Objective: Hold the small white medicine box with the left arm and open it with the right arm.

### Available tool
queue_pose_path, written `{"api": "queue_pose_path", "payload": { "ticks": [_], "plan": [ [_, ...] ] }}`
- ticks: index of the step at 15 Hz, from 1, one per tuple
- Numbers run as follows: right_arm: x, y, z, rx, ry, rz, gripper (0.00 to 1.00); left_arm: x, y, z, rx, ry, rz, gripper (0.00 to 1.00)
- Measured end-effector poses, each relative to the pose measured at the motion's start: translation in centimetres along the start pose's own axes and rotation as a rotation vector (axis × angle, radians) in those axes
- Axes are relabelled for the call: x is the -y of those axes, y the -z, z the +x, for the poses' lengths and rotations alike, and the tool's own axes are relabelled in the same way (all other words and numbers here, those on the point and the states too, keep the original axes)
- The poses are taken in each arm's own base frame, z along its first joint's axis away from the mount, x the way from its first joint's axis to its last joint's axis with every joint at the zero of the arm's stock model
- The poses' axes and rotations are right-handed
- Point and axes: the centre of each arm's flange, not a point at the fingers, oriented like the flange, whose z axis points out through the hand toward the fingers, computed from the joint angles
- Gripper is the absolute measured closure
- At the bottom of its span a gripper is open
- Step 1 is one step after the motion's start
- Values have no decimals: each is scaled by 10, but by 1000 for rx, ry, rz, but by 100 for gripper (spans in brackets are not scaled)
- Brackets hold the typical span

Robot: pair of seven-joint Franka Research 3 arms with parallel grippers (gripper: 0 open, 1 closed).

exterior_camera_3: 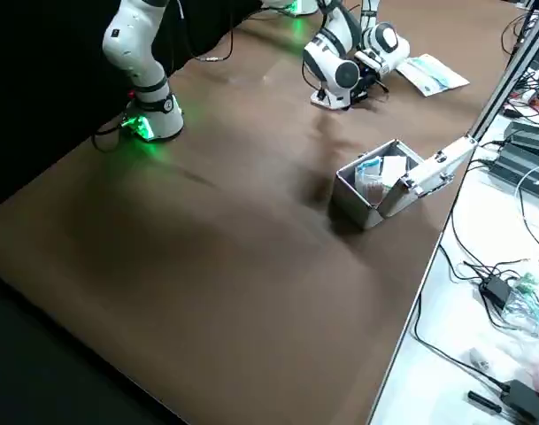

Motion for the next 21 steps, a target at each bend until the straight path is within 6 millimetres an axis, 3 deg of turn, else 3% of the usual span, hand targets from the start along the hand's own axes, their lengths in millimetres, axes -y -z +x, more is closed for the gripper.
{"api": "queue_pose_path", "payload": {
  "ticks": [6,13,17,19,20,21],
  "plan": [
    [20,-14,-4,-4,8,34,99,0,0,0,0,-12,0,55],
    [24,-17,-5,-3,11,39,99,0,0,-1,1,-15,1,53],
    [24,-17,-4,-4,11,40,99,3,8,-3,1,-10,12,38],
    [26,-18,-5,-4,12,41,99,7,18,-5,3,-9,27,21],
    [27,-19,-5,-2,14,42,99,13,34,-6,-3,-17,23,2],
    [27,-20,-5,-2,15,42,99,15,45,-7,0,-28,9,1]
  ]
}}
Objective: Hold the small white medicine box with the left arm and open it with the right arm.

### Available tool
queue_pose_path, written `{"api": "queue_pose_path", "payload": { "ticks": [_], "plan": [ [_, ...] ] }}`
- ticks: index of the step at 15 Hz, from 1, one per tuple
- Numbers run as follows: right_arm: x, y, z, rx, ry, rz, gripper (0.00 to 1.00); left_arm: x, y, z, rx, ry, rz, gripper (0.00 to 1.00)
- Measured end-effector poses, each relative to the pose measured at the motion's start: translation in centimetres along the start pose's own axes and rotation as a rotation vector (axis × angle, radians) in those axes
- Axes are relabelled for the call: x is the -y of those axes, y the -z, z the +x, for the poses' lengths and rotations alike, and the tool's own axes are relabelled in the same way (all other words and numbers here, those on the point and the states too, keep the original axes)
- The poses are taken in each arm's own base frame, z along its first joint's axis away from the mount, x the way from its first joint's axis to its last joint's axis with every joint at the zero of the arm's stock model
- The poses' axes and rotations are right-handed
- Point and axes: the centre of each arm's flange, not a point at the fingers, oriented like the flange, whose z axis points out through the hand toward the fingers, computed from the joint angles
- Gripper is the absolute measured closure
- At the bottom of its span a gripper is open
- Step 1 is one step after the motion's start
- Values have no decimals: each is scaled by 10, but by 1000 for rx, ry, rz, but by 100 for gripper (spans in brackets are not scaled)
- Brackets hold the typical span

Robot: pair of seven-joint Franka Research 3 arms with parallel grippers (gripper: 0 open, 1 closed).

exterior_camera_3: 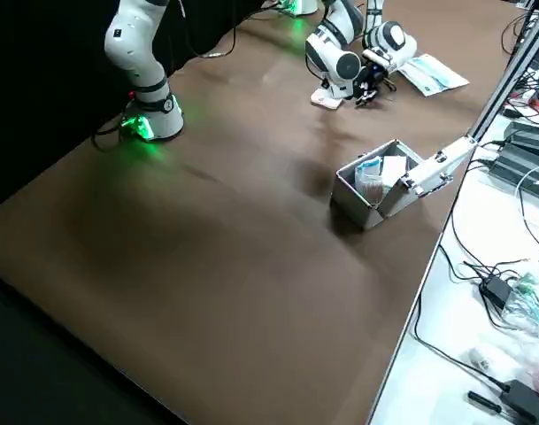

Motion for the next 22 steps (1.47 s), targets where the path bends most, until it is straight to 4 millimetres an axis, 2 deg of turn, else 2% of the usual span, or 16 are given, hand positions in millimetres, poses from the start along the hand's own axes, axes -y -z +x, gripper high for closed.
{"api": "queue_pose_path", "payload": {
  "ticks": [4,6,10,12,17,22],
  "plan": [
    [3,-6,-2,2,-1,6,99,6,55,-4,65,-44,-101,1],
    [5,-16,-4,2,-2,6,99,12,85,8,137,-40,-154,1],
    [5,-32,-1,-28,1,-17,99,26,173,47,361,-59,-209,1],
    [4,-36,1,-41,2,-28,99,28,209,69,445,-86,-224,1],
    [-2,-52,7,-63,2,-55,99,34,281,123,581,-143,-173,0],
    [-8,-68,12,-93,4,-85,99,32,327,167,655,-175,-116,0]
  ]
}}
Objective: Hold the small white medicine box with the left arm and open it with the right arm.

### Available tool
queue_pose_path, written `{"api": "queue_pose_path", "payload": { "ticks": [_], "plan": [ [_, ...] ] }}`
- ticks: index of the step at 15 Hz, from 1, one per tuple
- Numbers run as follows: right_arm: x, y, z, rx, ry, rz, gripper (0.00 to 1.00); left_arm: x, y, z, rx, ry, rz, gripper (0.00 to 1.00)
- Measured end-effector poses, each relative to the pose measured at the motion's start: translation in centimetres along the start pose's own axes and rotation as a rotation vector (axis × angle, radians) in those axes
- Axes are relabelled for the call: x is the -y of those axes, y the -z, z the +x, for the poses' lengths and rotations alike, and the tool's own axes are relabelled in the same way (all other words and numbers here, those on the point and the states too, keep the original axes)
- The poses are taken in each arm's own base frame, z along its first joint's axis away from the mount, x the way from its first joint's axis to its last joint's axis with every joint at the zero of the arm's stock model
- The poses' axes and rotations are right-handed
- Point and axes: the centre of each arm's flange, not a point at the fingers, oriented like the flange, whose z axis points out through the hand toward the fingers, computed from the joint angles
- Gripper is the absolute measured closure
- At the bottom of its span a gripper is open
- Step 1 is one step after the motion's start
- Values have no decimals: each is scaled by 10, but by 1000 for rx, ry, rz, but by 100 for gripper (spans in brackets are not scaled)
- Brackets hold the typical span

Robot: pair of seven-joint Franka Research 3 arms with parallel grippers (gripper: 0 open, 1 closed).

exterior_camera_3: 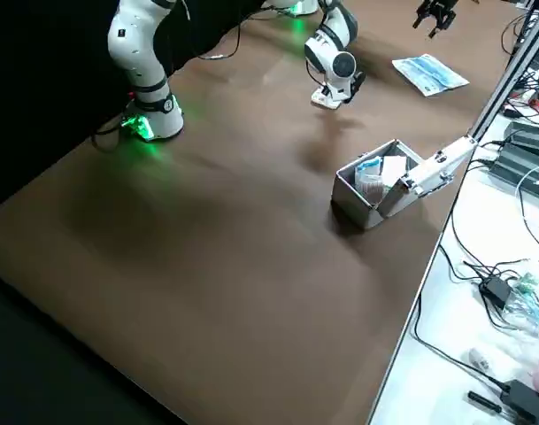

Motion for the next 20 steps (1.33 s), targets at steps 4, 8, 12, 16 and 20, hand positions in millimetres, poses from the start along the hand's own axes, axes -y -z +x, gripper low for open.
{"api": "queue_pose_path", "payload": {
  "ticks": [4,8,12,16,20],
  "plan": [
    [3,-2,-1,-7,8,-5,99,-7,29,-9,50,15,28,0],
    [4,-3,-1,-9,10,-6,99,-6,54,-6,93,16,76,0],
    [5,1,2,-17,11,-5,99,-4,64,1,102,123,107,0],
    [7,8,7,-23,18,-3,99,-1,76,16,95,357,138,0],
    [11,27,14,-19,36,-1,99,0,90,29,106,621,173,0]
  ]
}}
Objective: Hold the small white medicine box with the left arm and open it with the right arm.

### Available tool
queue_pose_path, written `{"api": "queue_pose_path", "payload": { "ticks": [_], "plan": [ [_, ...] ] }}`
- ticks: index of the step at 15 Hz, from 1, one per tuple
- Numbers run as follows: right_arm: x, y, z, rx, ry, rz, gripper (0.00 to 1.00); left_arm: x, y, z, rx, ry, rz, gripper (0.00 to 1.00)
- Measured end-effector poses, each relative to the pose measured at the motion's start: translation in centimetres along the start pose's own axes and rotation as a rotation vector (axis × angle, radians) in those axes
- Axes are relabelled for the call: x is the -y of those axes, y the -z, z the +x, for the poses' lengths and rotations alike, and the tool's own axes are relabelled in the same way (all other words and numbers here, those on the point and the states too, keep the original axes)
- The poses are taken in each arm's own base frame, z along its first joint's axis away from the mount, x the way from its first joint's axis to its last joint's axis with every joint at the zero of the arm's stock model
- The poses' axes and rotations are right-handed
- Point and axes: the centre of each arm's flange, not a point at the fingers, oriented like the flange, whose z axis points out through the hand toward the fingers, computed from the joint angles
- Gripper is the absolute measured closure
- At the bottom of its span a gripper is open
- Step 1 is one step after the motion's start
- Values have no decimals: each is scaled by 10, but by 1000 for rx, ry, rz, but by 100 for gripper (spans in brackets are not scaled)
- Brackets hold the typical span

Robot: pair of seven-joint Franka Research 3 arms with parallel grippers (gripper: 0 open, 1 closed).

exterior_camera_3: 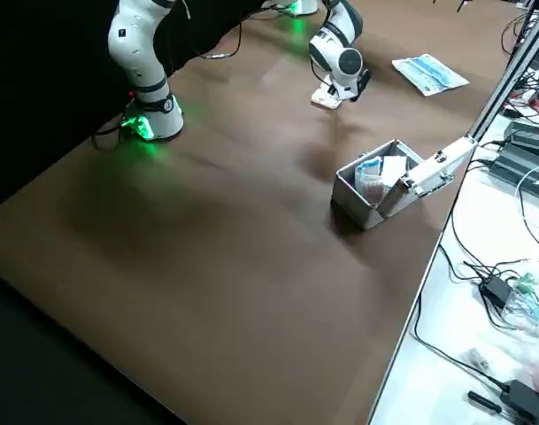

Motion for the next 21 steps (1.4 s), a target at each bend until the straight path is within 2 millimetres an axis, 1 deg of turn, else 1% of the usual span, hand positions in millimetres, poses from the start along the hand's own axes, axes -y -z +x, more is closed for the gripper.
{"api": "queue_pose_path", "payload": {
  "ticks": [1,2,4,6,8,11,14,16,17,18,19,20,21],
  "plan": [
    [1,6,1,6,6,-1,99,-1,3,1,4,60,6,0],
    [3,25,4,22,25,-17,99,-2,8,3,4,168,13,0],
    [8,49,6,25,51,-54,99,-3,12,6,1,263,21,0],
    [15,79,8,33,74,-90,99,-3,15,10,-5,375,34,0],
    [20,119,12,64,89,-120,99,-5,21,16,-13,504,45,0],
    [29,187,20,95,106,-192,97,-9,32,22,-6,671,66,0],
    [44,240,25,87,120,-268,93,-11,43,21,52,776,120,0],
    [50,270,25,79,129,-307,90,-13,50,20,83,843,157,0],
    [51,283,25,73,132,-329,88,-13,53,20,95,875,175,0],
    [53,294,25,67,137,-354,83,-13,55,19,106,900,198,0],
    [55,304,24,65,142,-381,83,-12,58,17,117,921,221,0],
    [57,313,22,71,144,-406,78,-11,60,16,127,937,239,0],
    [60,325,19,79,144,-424,70,-11,62,15,134,954,254,0]
  ]
}}
